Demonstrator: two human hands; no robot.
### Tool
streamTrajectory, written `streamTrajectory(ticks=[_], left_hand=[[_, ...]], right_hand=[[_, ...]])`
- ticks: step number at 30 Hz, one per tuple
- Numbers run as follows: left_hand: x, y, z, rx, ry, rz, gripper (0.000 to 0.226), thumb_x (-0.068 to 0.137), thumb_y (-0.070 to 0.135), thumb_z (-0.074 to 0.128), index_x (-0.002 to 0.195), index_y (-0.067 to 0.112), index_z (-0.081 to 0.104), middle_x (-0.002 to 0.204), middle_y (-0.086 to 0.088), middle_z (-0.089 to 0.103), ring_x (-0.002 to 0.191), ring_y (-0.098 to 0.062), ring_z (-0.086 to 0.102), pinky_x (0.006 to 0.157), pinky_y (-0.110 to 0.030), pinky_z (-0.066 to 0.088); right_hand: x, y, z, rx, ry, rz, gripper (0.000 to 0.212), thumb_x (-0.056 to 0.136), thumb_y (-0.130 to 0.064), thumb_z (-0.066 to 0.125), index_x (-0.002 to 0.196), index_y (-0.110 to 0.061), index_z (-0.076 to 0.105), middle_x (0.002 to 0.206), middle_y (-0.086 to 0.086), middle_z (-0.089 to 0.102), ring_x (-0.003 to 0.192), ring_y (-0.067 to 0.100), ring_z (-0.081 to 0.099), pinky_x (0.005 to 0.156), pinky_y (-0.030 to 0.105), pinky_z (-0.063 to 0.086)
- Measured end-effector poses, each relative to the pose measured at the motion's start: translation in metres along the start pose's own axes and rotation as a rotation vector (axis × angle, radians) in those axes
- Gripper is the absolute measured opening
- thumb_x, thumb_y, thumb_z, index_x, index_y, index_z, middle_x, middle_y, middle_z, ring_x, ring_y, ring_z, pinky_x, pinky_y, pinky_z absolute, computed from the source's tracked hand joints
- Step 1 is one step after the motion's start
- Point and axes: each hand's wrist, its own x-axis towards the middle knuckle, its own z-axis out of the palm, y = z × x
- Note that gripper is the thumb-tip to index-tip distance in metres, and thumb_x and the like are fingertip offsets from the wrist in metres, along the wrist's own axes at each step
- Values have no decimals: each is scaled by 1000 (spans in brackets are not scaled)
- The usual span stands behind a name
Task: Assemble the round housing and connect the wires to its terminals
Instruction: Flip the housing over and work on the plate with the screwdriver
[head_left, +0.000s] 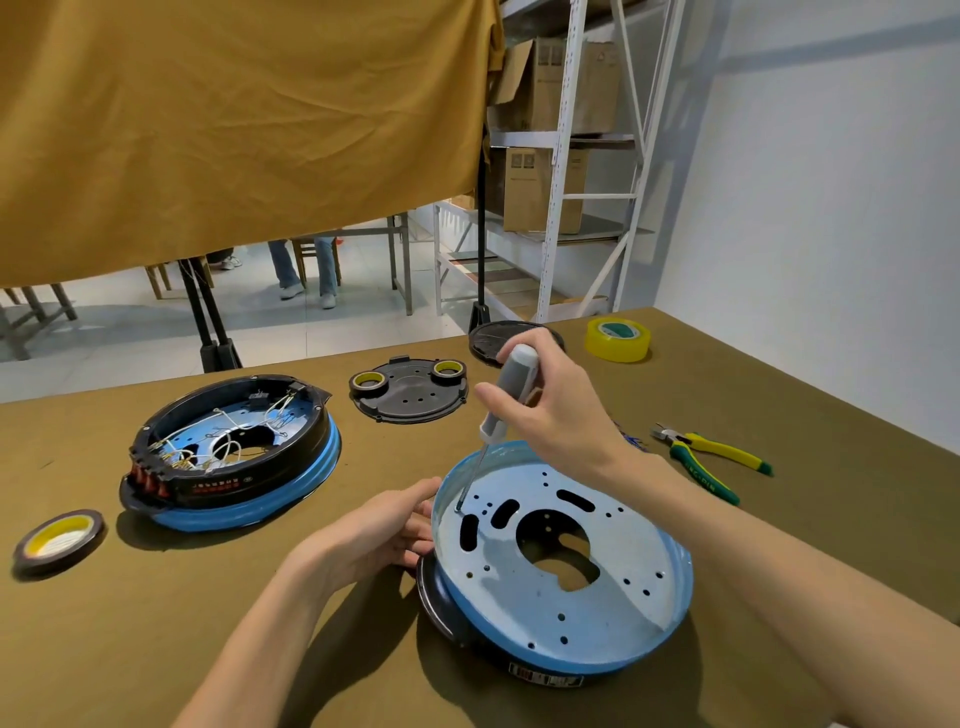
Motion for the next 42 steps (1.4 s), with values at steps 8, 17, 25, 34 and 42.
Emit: streamTrajectory(ticks=[8, 17, 25, 34, 42], left_hand=[[-17, 0, -8, -46, -99, -90, 73, 74, 60, 76, 117, 2, 61, 92, -14, 74, 73, -19, 69, 69, -29, 58], [-23, -14, -7, -140, -111, -67, 85, 75, 64, 79, 131, 4, 56, 115, -18, 75, 100, -28, 75, 80, -33, 60], [-28, -24, -4, -104, -67, -44, 117, 56, 70, 90, 141, 2, 45, 114, -20, 75, 106, -31, 75, 86, -38, 62], [-30, -28, 3, -100, 2, -26, 142, 43, 75, 92, 148, -2, 35, 102, -18, 78, 98, -28, 77, 74, -33, 63], [-30, -33, 10, -145, 56, -29, 116, 49, 74, 84, 133, 2, 51, 87, -12, 80, 87, -24, 79, 65, -29, 62]], right_hand=[[19, -37, -3, -277, -228, -104, 30, 93, -36, 72, 112, -21, 55, 78, -2, 66, 67, 13, 61, 63, 35, 54], [37, -70, -10, -591, -479, 37, 30, 91, -39, 66, 117, -25, 60, 108, 1, 63, 85, 14, 62, 76, 37, 56], [45, -97, -13, -580, -742, 269, 37, 97, -32, 66, 125, -20, 44, 91, 1, 65, 64, 9, 65, 47, 22, 50], [42, -105, -3, -666, -732, 275, 45, 95, -33, 64, 125, -19, 35, 91, 9, 65, 66, 19, 67, 43, 24, 52], [40, -102, 1, -762, -696, 261, 38, 96, -38, 64, 117, -17, 41, 87, 6, 64, 58, 16, 65, 39, 22, 48]])
